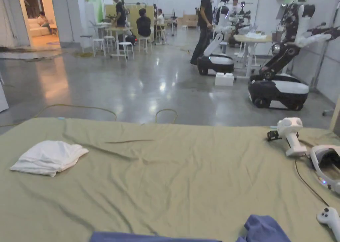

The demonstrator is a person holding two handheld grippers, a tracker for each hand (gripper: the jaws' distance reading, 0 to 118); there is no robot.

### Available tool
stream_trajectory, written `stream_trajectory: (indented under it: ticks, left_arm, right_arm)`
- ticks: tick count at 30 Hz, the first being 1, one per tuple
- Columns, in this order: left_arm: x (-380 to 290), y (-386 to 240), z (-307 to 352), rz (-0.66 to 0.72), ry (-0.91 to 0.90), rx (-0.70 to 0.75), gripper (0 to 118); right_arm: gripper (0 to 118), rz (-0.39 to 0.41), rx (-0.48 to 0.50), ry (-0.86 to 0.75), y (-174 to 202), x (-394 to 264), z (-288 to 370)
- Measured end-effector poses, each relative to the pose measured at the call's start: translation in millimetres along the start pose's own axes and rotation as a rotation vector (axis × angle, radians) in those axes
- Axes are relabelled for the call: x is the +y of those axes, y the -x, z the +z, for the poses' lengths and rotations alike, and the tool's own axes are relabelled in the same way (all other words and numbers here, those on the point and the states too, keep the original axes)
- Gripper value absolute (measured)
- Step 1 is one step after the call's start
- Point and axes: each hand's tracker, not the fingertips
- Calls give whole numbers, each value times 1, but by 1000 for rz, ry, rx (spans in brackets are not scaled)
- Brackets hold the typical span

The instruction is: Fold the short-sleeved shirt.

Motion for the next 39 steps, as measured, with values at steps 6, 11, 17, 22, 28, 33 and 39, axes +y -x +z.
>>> stream_trajectory:
  ticks: [6,11,17,22,28,33,39]
  left_arm:
    - [60,-39,79,-93,-440,-32,92]
    - [111,-61,142,-87,-688,-64,92]
    - [128,-74,205,-117,-867,-16,90]
    - [128,-80,228,-101,-861,-49,0]
    - [131,-80,231,-120,-825,-47,0]
    - [137,-75,221,-95,-783,-76,0]
    - [147,-57,173,-98,-557,-60,0]
  right_arm:
    - [71,21,134,-294,6,33,55]
    - [71,81,340,-615,27,60,128]
    - [68,239,320,-817,59,72,193]
    - [0,277,271,-880,75,70,205]
    - [0,345,292,-851,88,70,202]
    - [0,306,332,-820,90,76,194]
    - [0,345,242,-746,85,67,175]
